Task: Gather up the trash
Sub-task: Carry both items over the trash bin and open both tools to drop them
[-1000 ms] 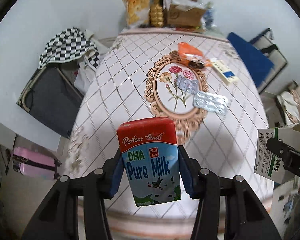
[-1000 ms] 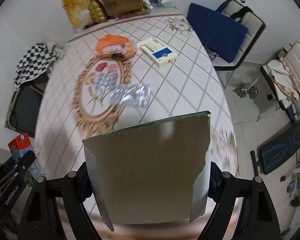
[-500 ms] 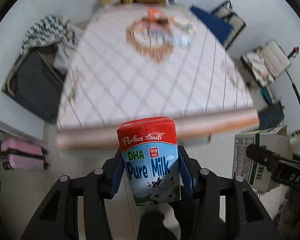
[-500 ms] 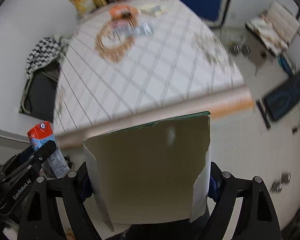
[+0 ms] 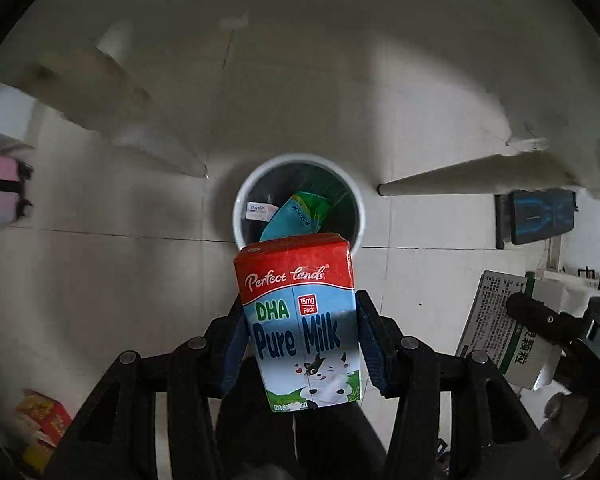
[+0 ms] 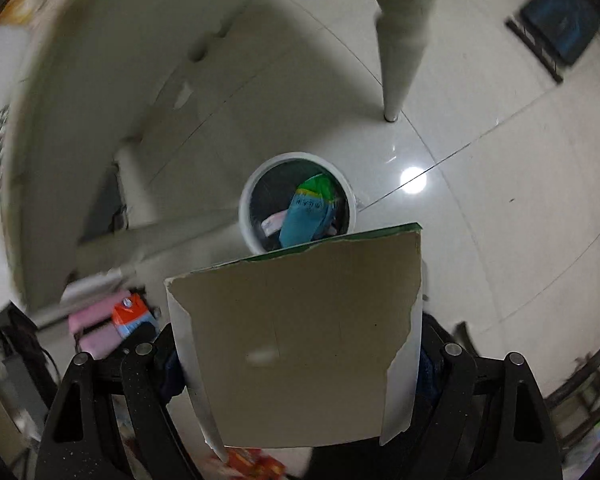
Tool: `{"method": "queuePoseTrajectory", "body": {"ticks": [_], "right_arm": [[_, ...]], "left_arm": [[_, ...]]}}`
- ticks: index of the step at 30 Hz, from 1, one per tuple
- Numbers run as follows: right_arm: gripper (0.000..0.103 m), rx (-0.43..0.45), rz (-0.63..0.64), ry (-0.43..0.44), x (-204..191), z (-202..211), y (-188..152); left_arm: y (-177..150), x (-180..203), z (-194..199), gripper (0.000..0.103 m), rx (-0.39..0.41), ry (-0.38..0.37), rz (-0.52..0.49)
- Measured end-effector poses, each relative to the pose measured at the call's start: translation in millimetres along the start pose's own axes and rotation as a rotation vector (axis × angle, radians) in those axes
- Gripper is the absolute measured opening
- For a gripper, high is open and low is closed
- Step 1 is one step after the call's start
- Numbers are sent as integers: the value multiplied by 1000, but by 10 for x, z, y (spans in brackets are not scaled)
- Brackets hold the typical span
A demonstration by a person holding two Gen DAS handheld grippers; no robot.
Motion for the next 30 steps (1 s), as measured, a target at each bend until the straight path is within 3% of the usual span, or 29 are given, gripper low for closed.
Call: {"method": "queuePoseTrajectory", "body": {"ticks": [3, 5, 6, 10, 12, 17, 25, 30], "right_arm": [[89, -6, -46, 35, 93, -568, 213], [90, -16, -43, 66, 101, -955, 350], [91, -17, -45, 84, 111, -1143, 415], [94, -84, -41, 114, 102, -1864, 628], [103, -105, -37, 132, 66, -2080, 680], [103, -82, 5, 101, 38, -2230, 691], [103, 22, 266, -252, -70, -1970, 511], [103, 72, 343, -313, -180, -1651, 426]], "left_arm": [[234, -173, -523, 54, 5, -13, 28], [344, -272, -826, 82, 8, -27, 39], [361, -317, -927, 88, 11, -35, 40], [374, -429, -1240, 91, -10, -36, 36], [330, -464, -1251, 91, 0, -6, 28], [225, -579, -1135, 91, 69, 113, -8], [-18, -462, -864, 91, 72, 229, -53], [-140, -367, -605, 91, 69, 250, -69]]}}
Point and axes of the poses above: each gripper's, at about its wrist camera, not at the fingertips, and z roughly against the way its jaws point, x to its right, y to its top, the point moved 4 cm from there along -z, roughly the way its jaws point, and after that the axes turned 10 degrees about -y, right-handed, at the moved point
